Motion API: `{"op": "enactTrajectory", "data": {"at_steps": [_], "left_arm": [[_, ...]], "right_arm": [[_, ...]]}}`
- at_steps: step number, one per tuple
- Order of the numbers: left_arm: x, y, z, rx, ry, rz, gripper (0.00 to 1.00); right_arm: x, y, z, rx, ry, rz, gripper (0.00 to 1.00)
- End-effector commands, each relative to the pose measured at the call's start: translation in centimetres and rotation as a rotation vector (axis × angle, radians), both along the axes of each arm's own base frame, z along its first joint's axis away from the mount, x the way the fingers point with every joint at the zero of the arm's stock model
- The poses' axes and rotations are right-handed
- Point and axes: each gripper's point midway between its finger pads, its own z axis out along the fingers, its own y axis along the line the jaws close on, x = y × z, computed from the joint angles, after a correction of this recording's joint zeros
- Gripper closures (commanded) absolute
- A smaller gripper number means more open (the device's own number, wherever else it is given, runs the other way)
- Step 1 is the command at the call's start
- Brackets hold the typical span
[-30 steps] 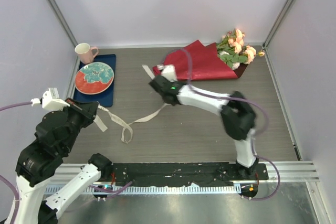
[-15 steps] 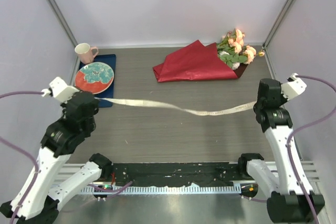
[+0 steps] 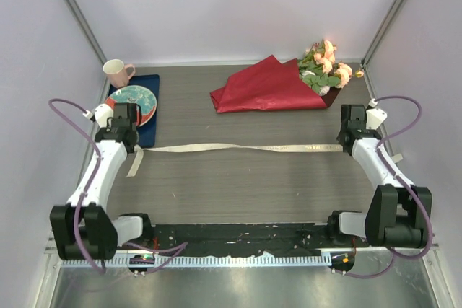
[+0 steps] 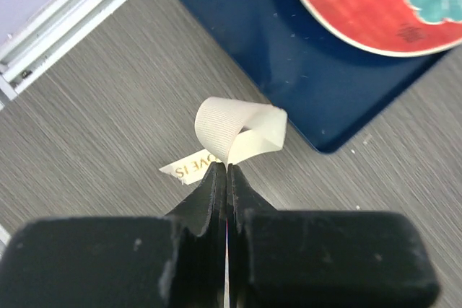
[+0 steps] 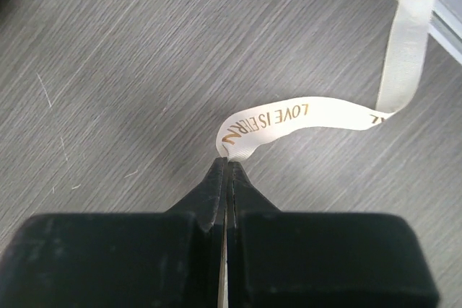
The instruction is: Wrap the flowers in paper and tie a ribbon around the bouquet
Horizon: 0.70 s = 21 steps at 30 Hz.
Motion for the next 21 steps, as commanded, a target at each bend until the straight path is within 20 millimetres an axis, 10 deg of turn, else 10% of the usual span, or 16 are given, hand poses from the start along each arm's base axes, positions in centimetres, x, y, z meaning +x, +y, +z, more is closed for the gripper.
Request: {"op": "enactTrajectory", "data": {"at_steps": [1,9,13,14,19,21], "left_arm": [[1.9,1.2,-2.1,-0.109,0.059,0.077,1.00],[3.4,-0.5,-4.3,-0.228,0.062,0.066,1.00],[3.4,-0.2,-1.8,-0.215,0.017,0.070,0.37],[3.9,-0.1,0.2,-0.210,-0.035,0.066,0.33],[5.9,-3.0,6.4,-0.218,-0.162,-0.109,0.17],[8.7,-9.2,8.7,-0.348,-0.267,-0.408,0.12]], "right_arm": [[2.3,-0.3,-0.3,-0.012,-0.016,0.019,1.00],[4.2,0.3,-1.8,0.011,0.019,0.070,0.96],[4.8,0.4,-1.7,0.020,0.071,0.094,0.69],[4.3,0.5,-1.7,0.025,0.097,0.097,0.47],[4.2,-0.2,2.1,-0.023,0.067,0.092,0.24],[4.6,0.5,4.1,-0.004,0.007,0.124,0.23]]}}
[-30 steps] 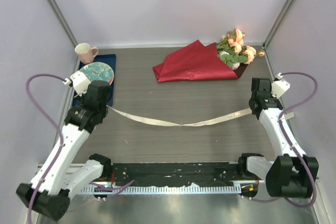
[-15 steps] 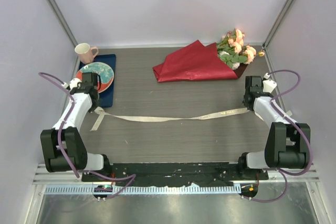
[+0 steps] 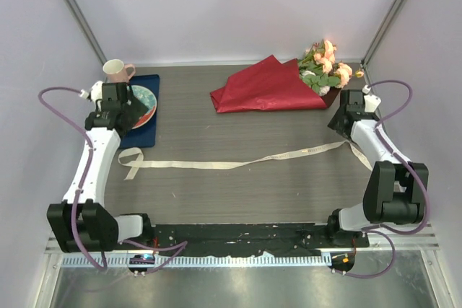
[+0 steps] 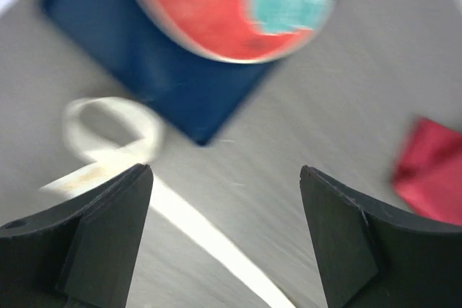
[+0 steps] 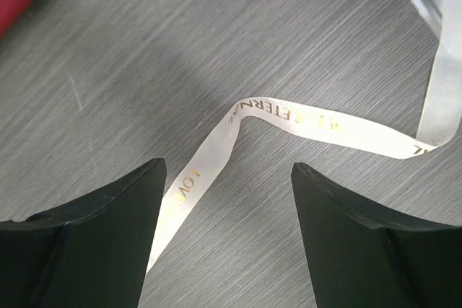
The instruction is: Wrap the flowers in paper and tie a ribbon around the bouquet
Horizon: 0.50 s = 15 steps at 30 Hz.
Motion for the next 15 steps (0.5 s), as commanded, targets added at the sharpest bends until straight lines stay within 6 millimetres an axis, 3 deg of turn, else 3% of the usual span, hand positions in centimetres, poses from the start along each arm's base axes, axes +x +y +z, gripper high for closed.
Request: {"op": "enactTrajectory", "data": {"at_steps": [1,3,4,5,6,7,8,9,10,11,12,13,15], "left_arm": [[4.7,-10.0,6.8,-0.149,-0.285,-0.522,0.11],[7.1,-16.8,7.6,-0.265,-0.396,-0.830,0.02],[7.3,-19.8,9.0,-0.315,-0.423,-1.000,0.00],[8.0,-21.1,9.0,-0.318,-0.409,-1.063,0.00],[7.8,-22.7,7.2,-0.331,-0.309,-1.125,0.00],[10.2,-23.8,6.7,-0.317,-0.278,-1.168,0.00],[11.3,-24.3,5.6,-0.281,-0.249,-1.223,0.00],[12.0,-24.7,4.9,-0.293,-0.223,-1.246,0.00],[14.2,-25.3,4.1,-0.299,-0.216,-1.262,0.00],[15.0,-25.9,4.1,-0.309,-0.229,-1.302,0.00],[15.8,-26.6,4.2,-0.320,-0.246,-1.329,0.00],[17.9,-27.2,3.0,-0.328,-0.250,-1.343,0.00],[19.7,-27.6,1.2,-0.341,-0.211,-1.338,0.00]], "right_arm": [[1.5,0.6,6.4,0.007,-0.154,0.059,0.21],[2.5,2.5,7.9,0.076,-0.227,0.136,0.19],[3.7,5.0,8.3,0.174,-0.289,0.234,0.16],[4.4,6.5,8.5,0.237,-0.331,0.271,0.14],[5.0,8.6,8.6,0.311,-0.364,0.336,0.13],[5.9,11.7,9.0,0.438,-0.425,0.442,0.13],[6.3,13.6,9.2,0.550,-0.457,0.454,0.12],[6.2,15.6,7.7,0.637,-0.450,0.468,0.12],[7.7,16.6,9.1,0.685,-0.553,0.509,0.11],[7.8,18.7,9.0,0.733,-0.568,0.528,0.11],[8.0,19.7,7.3,0.812,-0.550,0.471,0.11],[8.8,21.5,8.3,0.837,-0.620,0.509,0.12],[9.8,22.6,7.7,0.879,-0.654,0.453,0.12]]}}
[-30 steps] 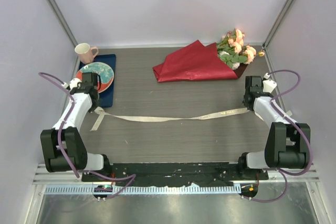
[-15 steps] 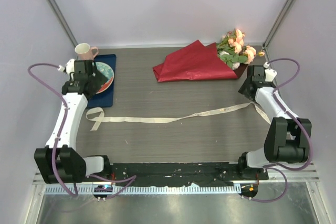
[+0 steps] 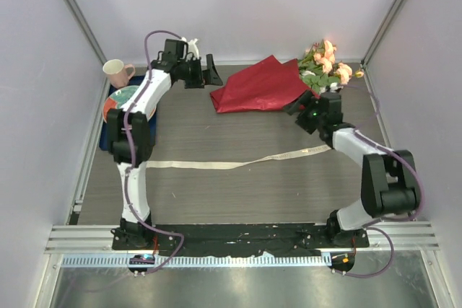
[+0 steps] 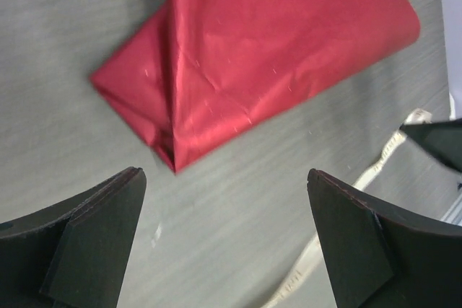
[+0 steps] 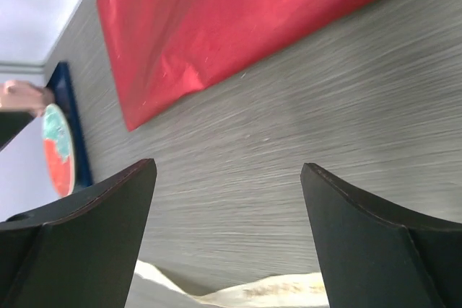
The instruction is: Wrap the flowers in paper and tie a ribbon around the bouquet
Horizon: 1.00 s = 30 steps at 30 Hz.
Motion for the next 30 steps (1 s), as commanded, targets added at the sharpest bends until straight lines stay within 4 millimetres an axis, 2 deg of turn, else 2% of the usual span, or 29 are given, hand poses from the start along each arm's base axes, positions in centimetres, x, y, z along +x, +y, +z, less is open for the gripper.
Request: {"op": "enactTrajectory", "data": {"at_steps": [1,2,3,4,5,7,8,9,11,14,15,16,19,20,22,23,24,25,26,27,29,30], "left_arm": [[4.4,-1.4,2.1,-0.018,-0.096,-0.116,0.00],[5.1,-1.3,-2.9,0.022,0.019,-0.094,0.00],[5.9,-1.5,-3.6,0.036,0.022,-0.091,0.00],[7.3,-1.6,-2.4,0.049,-0.030,-0.072,0.00],[7.9,-1.8,-5.3,0.084,0.005,-0.058,0.00],[8.9,-1.9,-6.0,0.113,-0.041,-0.070,0.00],[9.7,-2.2,-6.1,0.113,-0.086,-0.077,0.00],[9.6,-2.4,-7.2,0.115,-0.092,-0.110,0.00],[10.2,-2.6,-7.2,0.101,-0.122,-0.120,0.00],[10.4,-3.9,-8.3,0.018,-0.090,-0.143,0.00],[10.3,-4.3,-9.2,-0.010,-0.066,-0.149,0.00],[10.2,-4.7,-9.7,-0.041,-0.025,-0.131,0.01],[10.0,-5.1,-12.1,-0.080,0.043,-0.108,0.12],[10.0,-5.1,-12.6,-0.090,0.069,-0.090,0.19],[9.7,-5.1,-13.5,-0.097,0.102,-0.076,0.25],[9.8,-5.0,-13.6,-0.100,0.109,-0.056,0.35],[9.5,-4.9,-14.3,-0.104,0.136,-0.046,0.41],[9.6,-5.1,-13.8,-0.118,0.123,-0.045,0.47],[9.4,-5.4,-13.7,-0.147,0.153,-0.023,0.57],[8.8,-5.3,-14.6,-0.156,0.193,-0.009,0.62],[8.3,-5.8,-14.3,-0.202,0.237,0.014,0.75],[7.8,-5.9,-14.9,-0.205,0.266,0.020,0.79]], "right_arm": [[3.1,7.1,2.6,0.289,-0.174,0.060,0.13],[3.7,7.4,1.9,0.290,-0.167,0.038,0.13],[4.3,8.1,2.1,0.313,-0.170,0.037,0.13],[4.7,9.4,1.3,0.328,-0.174,0.057,0.14],[5.0,9.8,1.3,0.336,-0.180,0.058,0.15],[5.7,10.6,1.3,0.335,-0.183,0.070,0.16],[5.9,11.1,0.4,0.329,-0.161,0.077,0.16],[6.1,11.2,0.1,0.324,-0.151,0.073,0.16],[6.1,11.2,-1.4,0.318,-0.122,0.062,0.17],[5.9,11.0,-3.0,0.330,-0.093,0.033,0.18],[5.8,10.9,-3.3,0.338,-0.093,0.028,0.18],[5.9,10.8,-3.8,0.341,-0.080,0.015,0.22],[6.0,11.0,-5.1,0.367,-0.032,-0.012,0.24],[6.1,10.9,-5.2,0.378,-0.020,-0.025,0.24],[6.1,10.9,-6.0,0.374,0.005,-0.049,0.24],[6.0,10.8,-6.1,0.372,0.006,-0.058,0.23],[5.8,10.6,-6.6,0.373,0.019,-0.070,0.23],[5.8,10.5,-6.8,0.373,0.023,-0.076,0.23],[5.8,10.3,-7.1,0.369,0.026,-0.088,0.22],[5.8,10.3,-7.0,0.374,0.022,-0.094,0.21],[5.7,9.9,-7.5,0.370,0.028,-0.119,0.19],[5.7,9.7,-7.5,0.375,0.026,-0.130,0.18]]}}
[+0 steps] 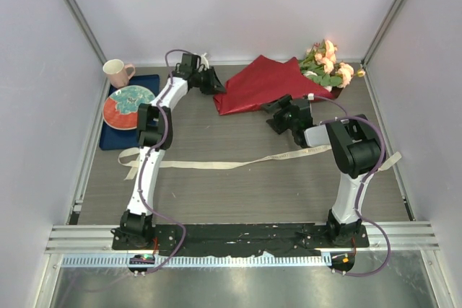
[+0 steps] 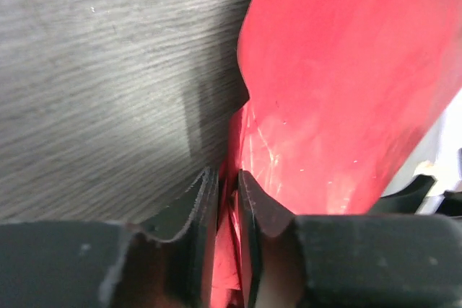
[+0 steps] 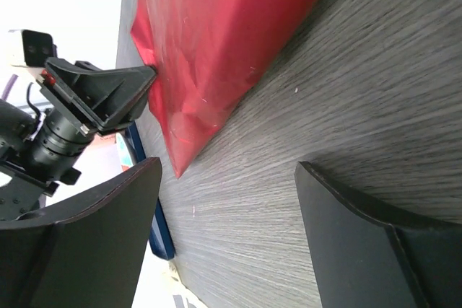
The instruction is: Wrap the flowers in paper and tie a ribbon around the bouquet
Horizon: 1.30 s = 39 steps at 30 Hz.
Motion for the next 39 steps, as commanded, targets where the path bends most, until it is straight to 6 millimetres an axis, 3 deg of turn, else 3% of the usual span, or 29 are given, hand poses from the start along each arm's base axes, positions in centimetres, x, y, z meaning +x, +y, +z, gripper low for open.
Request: {"op": "enactTrajectory", "data": {"at_steps": [1,2,3,5,6,10,11,14,25,28,29,32,34,35,39], "left_arm": [[-2.1,-1.3,-0.2,-0.072,0.134,0.040,0.82],[-2.4,-1.5,0.8,-0.077,0.131,0.040,0.87],[-3.6,-1.9,0.0,-0.073,0.177,0.043,0.89],[-4.5,-2.5,0.6,-0.089,0.185,0.045,0.92],[-6.0,-3.0,0.7,-0.095,0.216,0.053,0.93],[-8.2,-4.8,2.0,-0.126,0.200,0.065,0.96],[-9.4,-5.0,1.1,-0.121,0.228,0.066,0.96],[-11.1,-6.5,1.5,-0.132,0.244,0.064,0.96],[-14.3,-10.4,4.7,-0.209,0.228,0.058,0.97],[-15.1,-10.8,4.8,-0.212,0.243,0.055,0.97],[-15.2,-10.9,5.1,-0.214,0.241,0.051,0.97],[-15.6,-10.8,5.4,-0.211,0.239,0.056,0.95],[-15.4,-10.7,6.9,-0.226,0.197,0.061,0.88],[-15.6,-10.6,7.1,-0.228,0.196,0.062,0.84],[-16.8,-10.1,9.6,-0.241,0.164,0.046,0.68]], "right_arm": [[0.4,-0.9,0.3,0.006,-0.020,-0.078,0.17],[0.2,-1.1,0.0,0.002,-0.013,-0.084,0.17],[0.0,-1.3,-0.1,-0.005,-0.010,-0.087,0.16],[-0.3,-1.9,-0.4,-0.022,-0.008,-0.096,0.15],[-0.3,-2.3,-0.5,-0.028,-0.012,-0.106,0.15],[-0.3,-3.4,-0.8,-0.032,-0.021,-0.110,0.14],[-0.3,-3.8,-0.9,-0.042,-0.021,-0.116,0.14],[-0.4,-4.9,-1.4,-0.068,-0.019,-0.139,0.13],[0.4,-9.4,-2.6,-0.048,-0.066,-0.263,0.20],[0.7,-9.8,-2.5,-0.029,-0.089,-0.253,0.32],[0.8,-10.2,-2.3,-0.023,-0.102,-0.252,0.44],[0.9,-10.8,-2.1,-0.030,-0.131,-0.233,0.64],[0.8,-10.4,-2.1,-0.021,-0.134,-0.189,0.73],[1.1,-10.1,-1.9,-0.014,-0.145,-0.166,0.83],[0.6,-9.1,-1.0,0.004,-0.159,-0.064,1.00]]}}
